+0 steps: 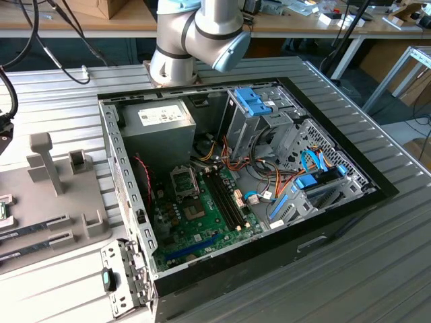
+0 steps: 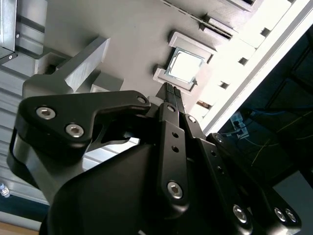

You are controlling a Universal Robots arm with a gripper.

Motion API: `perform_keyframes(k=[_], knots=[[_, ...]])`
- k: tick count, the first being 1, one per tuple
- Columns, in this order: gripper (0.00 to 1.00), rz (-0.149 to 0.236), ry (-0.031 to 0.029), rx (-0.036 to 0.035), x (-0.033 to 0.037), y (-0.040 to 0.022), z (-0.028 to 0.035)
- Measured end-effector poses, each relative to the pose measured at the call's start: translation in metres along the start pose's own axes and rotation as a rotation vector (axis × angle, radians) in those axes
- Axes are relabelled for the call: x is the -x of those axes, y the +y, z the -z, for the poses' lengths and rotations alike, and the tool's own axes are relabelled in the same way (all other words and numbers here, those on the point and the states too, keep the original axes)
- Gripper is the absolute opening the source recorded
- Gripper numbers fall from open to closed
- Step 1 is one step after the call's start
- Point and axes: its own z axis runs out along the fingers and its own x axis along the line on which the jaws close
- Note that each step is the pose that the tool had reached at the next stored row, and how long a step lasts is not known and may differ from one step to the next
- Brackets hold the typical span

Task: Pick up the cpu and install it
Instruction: 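Reach for the cpu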

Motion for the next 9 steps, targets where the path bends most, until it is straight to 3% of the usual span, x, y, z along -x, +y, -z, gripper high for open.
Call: perform_keyframes(k=[9], knots=[[0.11, 0.000, 0.0001, 0.0000, -0.0035, 0.0001, -0.0012]])
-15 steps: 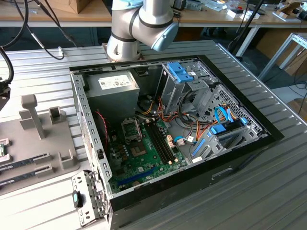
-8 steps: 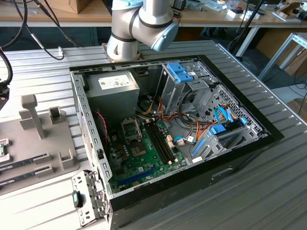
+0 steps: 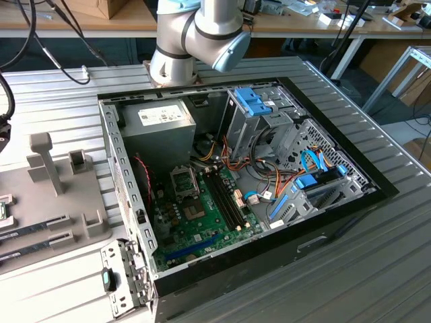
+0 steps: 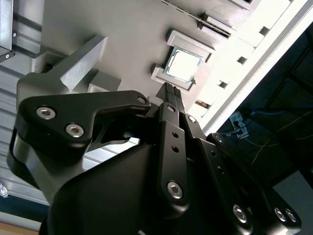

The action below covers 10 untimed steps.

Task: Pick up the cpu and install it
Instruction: 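Reach for the cpu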

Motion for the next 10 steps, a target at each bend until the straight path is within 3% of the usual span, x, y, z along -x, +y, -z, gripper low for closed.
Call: perform_keyframes(k=[10], knots=[[0.11, 0.000, -0.0001, 0.0000, -0.0057, 0.0017, -0.0005]])
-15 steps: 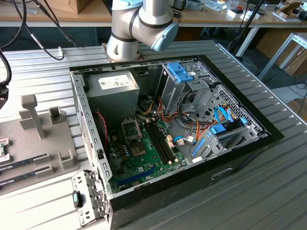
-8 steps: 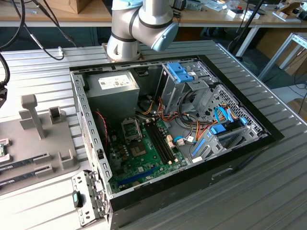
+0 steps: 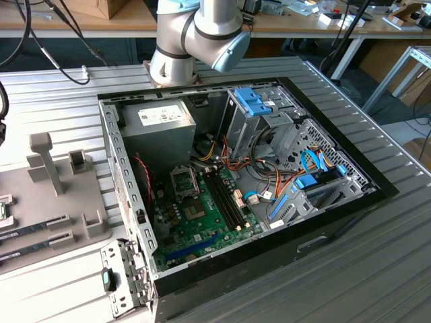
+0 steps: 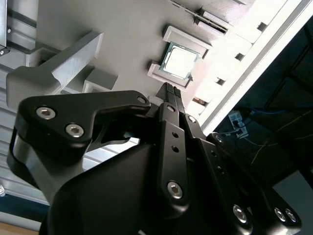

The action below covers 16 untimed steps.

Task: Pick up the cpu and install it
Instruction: 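Reach for the cpu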

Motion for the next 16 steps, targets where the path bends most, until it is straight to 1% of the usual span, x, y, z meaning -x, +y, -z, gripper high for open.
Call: perform_keyframes(k=[16], knots=[[0.11, 0.000, 0.0000, 0.0000, -0.0006, 0.0000, 0.0000]])
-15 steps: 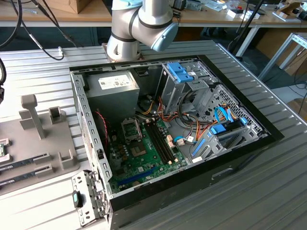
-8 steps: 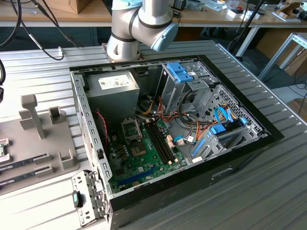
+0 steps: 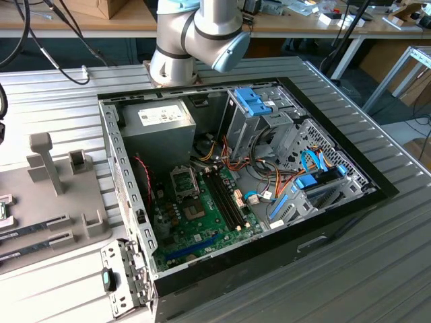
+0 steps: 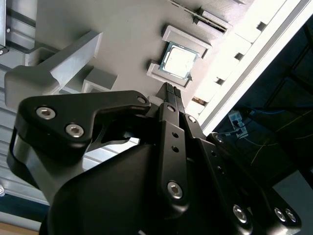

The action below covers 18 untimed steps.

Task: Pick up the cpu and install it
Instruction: 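Pick up the cpu and move it towards the insertion slot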

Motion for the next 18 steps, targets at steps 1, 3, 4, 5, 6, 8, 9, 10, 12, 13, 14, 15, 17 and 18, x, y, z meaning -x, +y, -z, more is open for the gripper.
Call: perform_keyframes(k=[1, 3, 4, 5, 6, 8, 9, 10, 12, 13, 14, 15, 17, 18], knots=[[0.11, 0.000, 0.0000, 0.0000, -0.0001, 0.0000, 0.0000], [0.42, 0.000, 0.0000, 0.0000, -0.0002, 0.0000, 0.0000], [0.42, 0.000, 0.0000, 0.0000, -0.0002, 0.0000, 0.0000], [0.42, 0.000, -0.0001, 0.0000, -0.0002, 0.0000, 0.0000], [0.42, 0.000, 0.0000, 0.0000, -0.0002, 0.0000, 0.0000], [0.42, 0.000, 0.0000, 0.0000, -0.0003, 0.0000, 0.0000], [0.42, 0.000, 0.0000, 0.0000, -0.0003, 0.0000, 0.0000], [0.43, 0.000, 0.0000, 0.0000, -0.0003, 0.0000, 0.0000], [0.49, 0.000, 0.0000, 0.0000, -0.0003, 0.0000, 0.0000], [0.49, 0.000, 0.0000, 0.0000, -0.0003, 0.0000, 0.0000], [0.49, 0.000, 0.0000, 0.0000, -0.0003, 0.0000, 0.0000], [0.49, 0.000, 0.0000, 0.0000, -0.0003, 0.0000, 0.0000], [0.49, 0.000, 0.0000, 0.0000, -0.0004, 0.0000, -0.0001], [0.49, 0.000, 0.0000, 0.0000, -0.0004, -0.0001, -0.0005]])
